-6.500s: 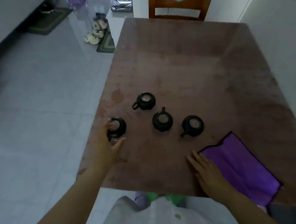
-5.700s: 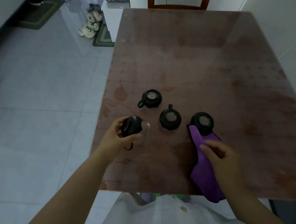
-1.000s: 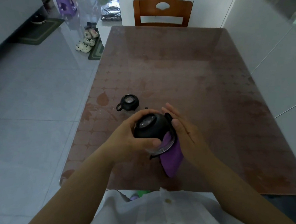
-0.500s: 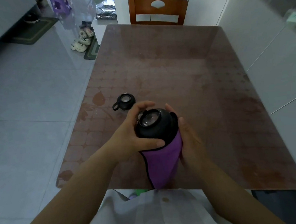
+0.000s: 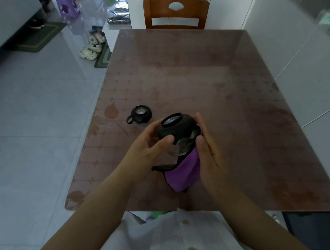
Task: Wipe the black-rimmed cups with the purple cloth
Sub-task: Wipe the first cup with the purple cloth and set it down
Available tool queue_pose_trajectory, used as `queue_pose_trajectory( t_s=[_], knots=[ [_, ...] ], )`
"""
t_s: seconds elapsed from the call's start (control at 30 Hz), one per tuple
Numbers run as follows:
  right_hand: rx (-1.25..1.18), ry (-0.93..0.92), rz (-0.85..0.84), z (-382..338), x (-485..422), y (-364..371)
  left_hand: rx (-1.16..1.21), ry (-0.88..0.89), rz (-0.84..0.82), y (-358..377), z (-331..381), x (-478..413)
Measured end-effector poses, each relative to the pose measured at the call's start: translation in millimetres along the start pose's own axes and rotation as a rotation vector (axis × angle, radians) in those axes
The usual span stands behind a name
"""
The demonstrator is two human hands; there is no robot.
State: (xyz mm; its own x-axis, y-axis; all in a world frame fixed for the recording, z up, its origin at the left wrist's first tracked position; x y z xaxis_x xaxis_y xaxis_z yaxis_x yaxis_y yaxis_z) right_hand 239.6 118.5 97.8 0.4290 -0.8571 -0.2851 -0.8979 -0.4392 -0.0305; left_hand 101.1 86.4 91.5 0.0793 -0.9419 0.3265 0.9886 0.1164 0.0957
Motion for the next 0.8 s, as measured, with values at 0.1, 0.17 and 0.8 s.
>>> queue_pose_trajectory(
  t_s=[0.1, 0.17, 0.8],
  knots=[
    [0.045, -0.048, 0.0, 1.1, 0.7, 3.9, 0.019, -0.008, 0.095, 2.2, 2.6, 3.8],
    [0.025, -0.057, 0.01, 2.1, 2.2, 4.5, 0.02, 0.004, 0.141, 1.9, 4.4, 6.0],
    [0.153, -0.116, 0.011, -0.2, -22.3, -18.0, 0.052, 0.026, -0.012, -2.2, 5.0, 5.3]
  ],
)
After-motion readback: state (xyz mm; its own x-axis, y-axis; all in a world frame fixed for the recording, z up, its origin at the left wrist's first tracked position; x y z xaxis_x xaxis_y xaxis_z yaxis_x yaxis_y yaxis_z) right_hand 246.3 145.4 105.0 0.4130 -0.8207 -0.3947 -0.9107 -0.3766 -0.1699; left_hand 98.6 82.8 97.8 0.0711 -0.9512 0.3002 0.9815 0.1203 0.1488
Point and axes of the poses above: each hand's wrist, its own x-axis away from the middle knuckle, its own y-axis out of the palm, z = x × y, the point moved 5 cm from there along -x, towards the middle knuckle, and after that the axes turned 9 degrees about -y, right-handed, at the moved point
